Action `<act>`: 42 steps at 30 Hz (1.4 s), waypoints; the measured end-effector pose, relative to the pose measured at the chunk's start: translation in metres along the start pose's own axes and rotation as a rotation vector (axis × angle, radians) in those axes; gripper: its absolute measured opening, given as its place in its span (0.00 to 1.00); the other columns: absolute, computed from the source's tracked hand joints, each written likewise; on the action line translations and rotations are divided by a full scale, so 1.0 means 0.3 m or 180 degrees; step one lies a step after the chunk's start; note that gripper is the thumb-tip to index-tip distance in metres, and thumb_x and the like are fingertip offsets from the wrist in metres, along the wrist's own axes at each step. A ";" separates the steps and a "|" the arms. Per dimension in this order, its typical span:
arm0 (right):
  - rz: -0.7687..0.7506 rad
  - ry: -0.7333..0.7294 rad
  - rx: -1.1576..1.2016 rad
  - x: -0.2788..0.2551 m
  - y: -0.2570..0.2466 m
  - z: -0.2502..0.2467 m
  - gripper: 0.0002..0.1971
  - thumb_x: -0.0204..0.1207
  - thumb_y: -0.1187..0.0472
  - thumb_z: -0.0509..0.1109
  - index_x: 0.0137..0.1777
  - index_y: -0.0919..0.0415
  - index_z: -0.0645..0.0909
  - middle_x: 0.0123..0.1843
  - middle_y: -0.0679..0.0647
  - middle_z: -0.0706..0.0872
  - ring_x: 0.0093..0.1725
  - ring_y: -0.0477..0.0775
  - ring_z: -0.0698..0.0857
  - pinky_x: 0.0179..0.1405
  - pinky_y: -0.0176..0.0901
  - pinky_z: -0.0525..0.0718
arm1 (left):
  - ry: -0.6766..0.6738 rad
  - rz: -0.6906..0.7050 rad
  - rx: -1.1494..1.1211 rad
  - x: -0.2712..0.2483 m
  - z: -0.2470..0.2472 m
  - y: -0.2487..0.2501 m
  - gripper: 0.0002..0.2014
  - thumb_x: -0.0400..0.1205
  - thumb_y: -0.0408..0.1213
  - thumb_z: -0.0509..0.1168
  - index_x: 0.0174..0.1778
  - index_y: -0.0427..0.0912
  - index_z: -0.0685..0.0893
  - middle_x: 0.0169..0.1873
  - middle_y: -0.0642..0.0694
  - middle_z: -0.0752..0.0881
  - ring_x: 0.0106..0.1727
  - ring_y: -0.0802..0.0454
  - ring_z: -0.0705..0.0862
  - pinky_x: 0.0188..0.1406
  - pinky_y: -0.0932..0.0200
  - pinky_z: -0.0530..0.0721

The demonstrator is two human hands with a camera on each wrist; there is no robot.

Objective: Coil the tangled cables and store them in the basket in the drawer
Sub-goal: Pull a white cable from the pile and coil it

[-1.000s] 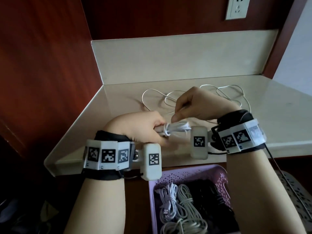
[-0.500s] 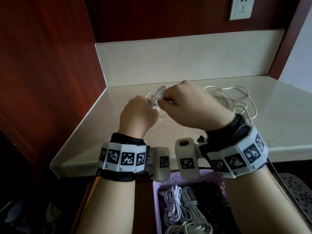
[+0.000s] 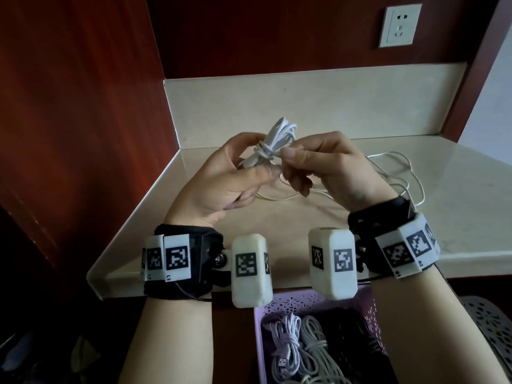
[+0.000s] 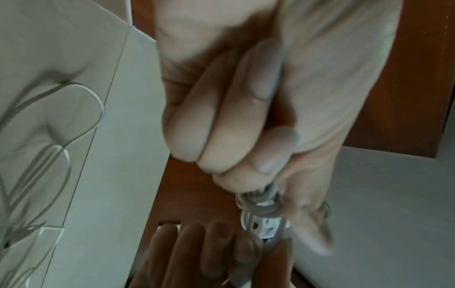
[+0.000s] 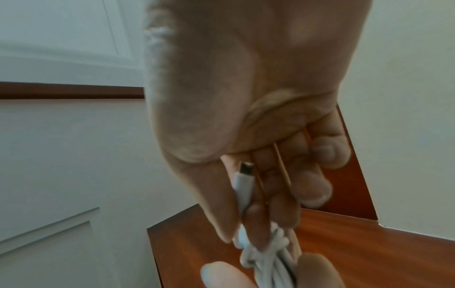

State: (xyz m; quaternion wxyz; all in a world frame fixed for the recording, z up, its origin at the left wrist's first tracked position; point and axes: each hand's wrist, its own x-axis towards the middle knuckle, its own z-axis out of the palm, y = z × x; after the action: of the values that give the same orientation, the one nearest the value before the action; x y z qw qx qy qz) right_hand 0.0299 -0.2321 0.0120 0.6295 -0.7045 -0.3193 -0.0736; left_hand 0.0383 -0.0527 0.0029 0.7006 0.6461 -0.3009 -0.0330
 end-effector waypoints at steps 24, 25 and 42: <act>-0.0616 0.1364 0.0203 0.025 -0.005 0.064 0.07 0.70 0.70 0.77 0.44 0.63 0.82 0.38 0.55 0.87 0.31 0.49 0.85 0.32 0.38 0.81 | 0.0362 0.0410 -0.0589 0.028 0.034 -0.009 0.08 0.79 0.34 0.64 0.50 0.36 0.84 0.41 0.44 0.91 0.45 0.49 0.90 0.46 0.57 0.87; -0.0714 0.1481 0.0171 0.024 -0.009 0.074 0.06 0.70 0.70 0.76 0.43 0.62 0.83 0.37 0.54 0.87 0.30 0.49 0.85 0.30 0.38 0.81 | 0.0447 0.0457 -0.0617 0.032 0.037 -0.011 0.08 0.79 0.33 0.64 0.52 0.35 0.83 0.42 0.43 0.91 0.46 0.48 0.90 0.46 0.56 0.87; -0.1587 0.1970 -0.1966 0.048 0.052 0.097 0.07 0.80 0.71 0.66 0.51 0.72 0.85 0.39 0.57 0.84 0.36 0.41 0.76 0.36 0.25 0.72 | 0.0998 0.0957 0.0129 0.059 0.045 -0.057 0.11 0.73 0.22 0.72 0.49 0.38 0.87 0.41 0.47 0.91 0.46 0.50 0.89 0.52 0.53 0.84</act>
State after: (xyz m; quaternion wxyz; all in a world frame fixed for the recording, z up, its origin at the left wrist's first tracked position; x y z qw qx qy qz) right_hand 0.0409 -0.1998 0.0004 0.4201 -0.7053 -0.2396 -0.5183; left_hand 0.0524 -0.0751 -0.0062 0.7227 0.6052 -0.2819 0.1788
